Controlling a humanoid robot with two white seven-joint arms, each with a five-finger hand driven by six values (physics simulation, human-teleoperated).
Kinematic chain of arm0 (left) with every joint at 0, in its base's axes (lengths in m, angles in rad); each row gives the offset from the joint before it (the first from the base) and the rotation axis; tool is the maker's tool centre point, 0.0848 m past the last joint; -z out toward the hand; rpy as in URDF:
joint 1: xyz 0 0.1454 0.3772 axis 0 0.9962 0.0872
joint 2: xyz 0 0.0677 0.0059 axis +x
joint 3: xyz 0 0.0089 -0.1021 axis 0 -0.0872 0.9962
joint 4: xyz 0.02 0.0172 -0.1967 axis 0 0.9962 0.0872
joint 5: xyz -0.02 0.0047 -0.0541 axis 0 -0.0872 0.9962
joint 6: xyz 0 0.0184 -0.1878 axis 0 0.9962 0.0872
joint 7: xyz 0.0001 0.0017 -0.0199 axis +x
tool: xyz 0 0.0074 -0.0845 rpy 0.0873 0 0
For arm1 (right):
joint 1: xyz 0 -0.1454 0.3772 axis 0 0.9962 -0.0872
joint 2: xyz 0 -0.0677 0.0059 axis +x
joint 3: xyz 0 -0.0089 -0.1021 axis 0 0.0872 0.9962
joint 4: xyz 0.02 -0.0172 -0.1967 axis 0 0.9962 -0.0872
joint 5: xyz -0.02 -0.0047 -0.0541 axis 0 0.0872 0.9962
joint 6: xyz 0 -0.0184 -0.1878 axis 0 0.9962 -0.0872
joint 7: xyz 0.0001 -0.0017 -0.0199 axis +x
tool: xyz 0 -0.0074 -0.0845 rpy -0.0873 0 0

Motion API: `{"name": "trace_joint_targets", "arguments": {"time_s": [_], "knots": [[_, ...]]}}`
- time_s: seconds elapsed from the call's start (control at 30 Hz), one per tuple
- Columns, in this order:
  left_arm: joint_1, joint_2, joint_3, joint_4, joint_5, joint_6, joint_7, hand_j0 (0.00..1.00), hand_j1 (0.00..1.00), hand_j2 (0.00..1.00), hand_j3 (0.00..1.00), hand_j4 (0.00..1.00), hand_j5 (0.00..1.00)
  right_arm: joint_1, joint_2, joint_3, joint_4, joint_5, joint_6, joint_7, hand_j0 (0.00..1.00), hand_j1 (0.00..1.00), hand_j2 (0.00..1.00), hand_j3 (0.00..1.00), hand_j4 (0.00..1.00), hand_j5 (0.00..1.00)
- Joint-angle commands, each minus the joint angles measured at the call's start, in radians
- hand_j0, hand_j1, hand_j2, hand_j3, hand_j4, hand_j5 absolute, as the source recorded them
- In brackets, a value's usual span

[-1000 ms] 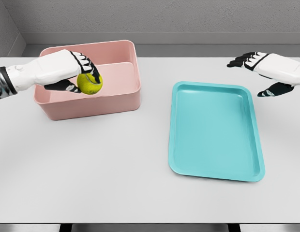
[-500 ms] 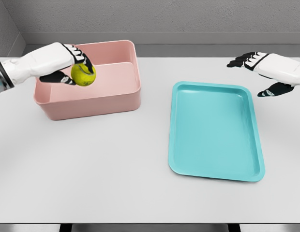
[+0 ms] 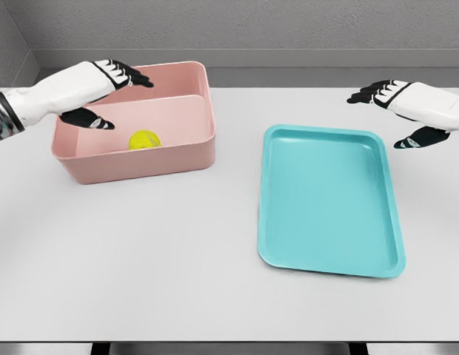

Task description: Put the tennis from the blue tray into the pink basket with both arms

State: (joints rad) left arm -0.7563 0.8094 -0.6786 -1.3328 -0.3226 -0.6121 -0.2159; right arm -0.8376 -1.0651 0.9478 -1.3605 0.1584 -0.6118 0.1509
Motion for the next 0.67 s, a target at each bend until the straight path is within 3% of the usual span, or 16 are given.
{"name": "trace_joint_targets", "arguments": {"time_s": [0.0,0.07,0.17,0.27,0.33,0.53,0.57,0.63], "knots": [[0.0,0.001,0.004,-0.002,0.007,0.001,0.001,1.0,1.0,1.0,1.0,1.0,1.0,0.0,-0.001,-0.001,0.0,-0.007,0.001,-0.001,1.0,1.0,1.0,1.0,1.0,1.0],[0.0,0.001,0.004,-0.009,0.01,0.001,0.001,1.0,1.0,1.0,1.0,1.0,1.0,0.0,-0.001,-0.001,0.0,-0.007,0.001,-0.001,1.0,1.0,1.0,1.0,1.0,1.0],[0.058,0.033,0.02,-0.158,0.023,0.001,0.001,1.0,1.0,1.0,1.0,1.0,1.0,0.0,-0.001,-0.001,-0.003,-0.007,0.001,-0.001,1.0,1.0,1.0,1.0,1.0,1.0],[0.107,0.137,0.043,-0.285,0.097,0.001,0.003,1.0,1.0,1.0,1.0,1.0,1.0,0.0,-0.001,-0.001,-0.005,-0.007,0.001,-0.001,1.0,1.0,1.0,1.0,1.0,1.0],[0.163,0.166,0.111,-0.327,0.097,0.001,0.003,1.0,1.0,1.0,1.0,1.0,1.0,0.005,-0.001,-0.001,-0.005,-0.007,0.001,-0.001,1.0,1.0,1.0,1.0,1.0,1.0],[0.202,0.198,0.119,-0.322,0.094,0.001,0.001,1.0,1.0,1.0,1.0,1.0,1.0,0.005,-0.001,-0.001,-0.005,-0.007,0.001,-0.001,1.0,1.0,1.0,1.0,1.0,1.0],[0.242,0.197,0.126,-0.324,0.094,0.001,0.001,1.0,1.0,1.0,1.0,1.0,1.0,0.005,-0.001,-0.003,-0.005,-0.007,0.001,-0.001,1.0,1.0,1.0,1.0,1.0,1.0],[0.252,0.198,0.125,-0.324,0.094,0.001,-0.002,1.0,1.0,1.0,1.0,1.0,1.0,0.005,-0.001,-0.001,-0.006,-0.007,0.001,-0.001,1.0,1.0,1.0,1.0,1.0,1.0]]}}
